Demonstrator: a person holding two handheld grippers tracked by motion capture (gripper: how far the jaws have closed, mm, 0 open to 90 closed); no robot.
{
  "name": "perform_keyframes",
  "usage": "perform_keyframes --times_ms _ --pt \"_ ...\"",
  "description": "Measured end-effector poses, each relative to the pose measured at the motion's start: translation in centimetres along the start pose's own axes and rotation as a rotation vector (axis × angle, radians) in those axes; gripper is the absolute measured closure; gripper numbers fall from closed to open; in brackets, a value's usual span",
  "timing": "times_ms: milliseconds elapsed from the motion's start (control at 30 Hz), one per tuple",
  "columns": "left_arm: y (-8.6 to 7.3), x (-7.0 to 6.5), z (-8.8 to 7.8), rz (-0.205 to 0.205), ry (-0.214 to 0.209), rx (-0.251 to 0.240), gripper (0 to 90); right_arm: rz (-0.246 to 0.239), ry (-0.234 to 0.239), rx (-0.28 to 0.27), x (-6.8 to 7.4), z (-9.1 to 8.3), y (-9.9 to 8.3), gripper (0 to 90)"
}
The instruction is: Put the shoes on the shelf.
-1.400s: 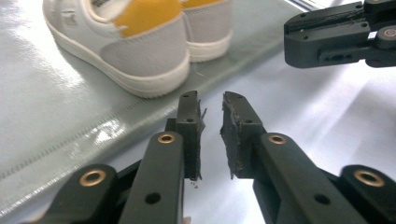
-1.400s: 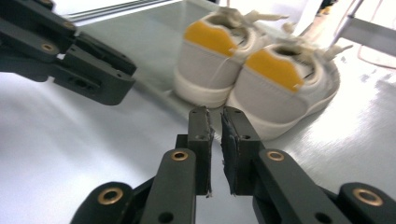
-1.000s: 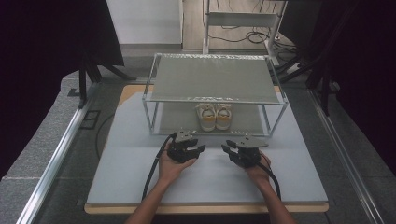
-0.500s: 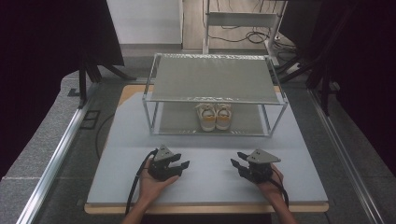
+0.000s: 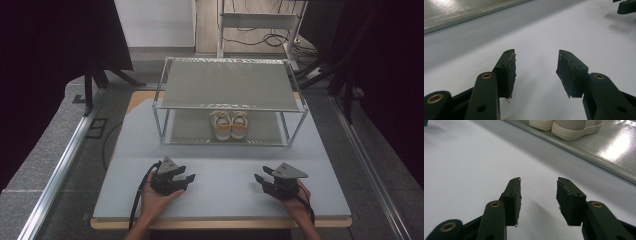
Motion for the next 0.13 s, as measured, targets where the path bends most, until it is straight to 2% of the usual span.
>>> perform_keyframes --times_ms 133 --pt "0.14 -0.08 -0.08 0.005 -0.004 0.001 48.2 0.017 -0.037 0.0 -0.35 -0.17 -0.07 47.6"
Point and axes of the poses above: each handheld gripper's, and its own axes: z roughly forward along the jaws, y roughly out of its top, x roughly to its left, the point moved 8 cm from there along z, roughly forward along the jaws, and after that the axes turned 12 degrees about x, right-handed, at the moved point
